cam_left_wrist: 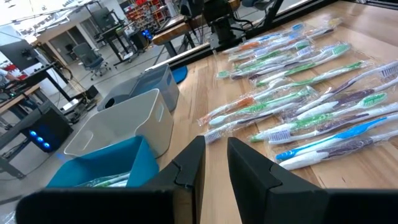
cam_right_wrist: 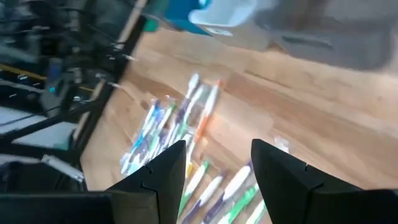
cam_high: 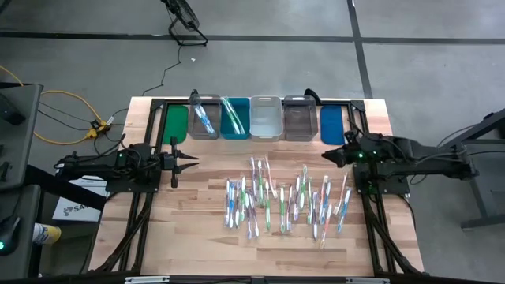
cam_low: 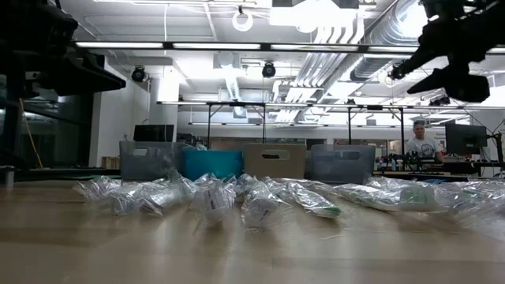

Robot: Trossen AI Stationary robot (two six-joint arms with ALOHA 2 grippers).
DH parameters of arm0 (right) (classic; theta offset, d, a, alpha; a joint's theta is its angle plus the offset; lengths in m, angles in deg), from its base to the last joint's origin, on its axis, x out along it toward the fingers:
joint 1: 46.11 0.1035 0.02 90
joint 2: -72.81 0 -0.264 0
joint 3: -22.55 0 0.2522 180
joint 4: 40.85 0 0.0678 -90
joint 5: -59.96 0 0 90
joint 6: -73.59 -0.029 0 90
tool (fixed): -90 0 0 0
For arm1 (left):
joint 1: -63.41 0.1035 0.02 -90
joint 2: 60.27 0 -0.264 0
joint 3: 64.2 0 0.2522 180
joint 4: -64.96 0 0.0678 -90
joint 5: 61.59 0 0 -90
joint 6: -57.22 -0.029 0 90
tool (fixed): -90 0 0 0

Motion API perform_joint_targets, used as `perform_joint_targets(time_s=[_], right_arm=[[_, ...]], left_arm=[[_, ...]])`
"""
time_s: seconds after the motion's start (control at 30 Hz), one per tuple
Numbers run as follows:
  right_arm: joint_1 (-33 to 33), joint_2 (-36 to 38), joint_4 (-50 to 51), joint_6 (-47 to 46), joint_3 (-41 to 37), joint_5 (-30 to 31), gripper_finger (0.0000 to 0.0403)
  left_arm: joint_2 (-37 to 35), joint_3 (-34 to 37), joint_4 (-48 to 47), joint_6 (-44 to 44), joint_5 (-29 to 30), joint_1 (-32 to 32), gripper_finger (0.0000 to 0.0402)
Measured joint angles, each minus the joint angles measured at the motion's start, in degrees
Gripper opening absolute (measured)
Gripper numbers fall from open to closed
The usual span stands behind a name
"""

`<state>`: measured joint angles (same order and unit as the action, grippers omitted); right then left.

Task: Pick & Place Toothbrushes
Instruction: Put the orange toothbrush into the right black bin

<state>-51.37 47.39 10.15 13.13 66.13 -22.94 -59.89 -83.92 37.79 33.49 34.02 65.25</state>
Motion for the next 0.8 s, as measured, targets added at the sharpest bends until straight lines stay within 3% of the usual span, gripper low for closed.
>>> perform_joint_targets(time_s=[0.3,0.6,0.8], right_arm=[[0.0,-15.3,14.6,-13.9,13.9,-0.3,0.0176],[0.4,-24.8,27.9,-34.6,14.8,-8.7,0.0176],[5.8,-32.8,32.4,-44.3,14.8,-10.1,0.0176]], left_arm=[[0.0,0.0,0.0,0.0,0.0,0.0,0.0065],[0.0,0.0,0.0,0.0,0.0,0.0,0.0065],[0.0,0.0,0.0,0.0,0.0,0.0,0.0065]])
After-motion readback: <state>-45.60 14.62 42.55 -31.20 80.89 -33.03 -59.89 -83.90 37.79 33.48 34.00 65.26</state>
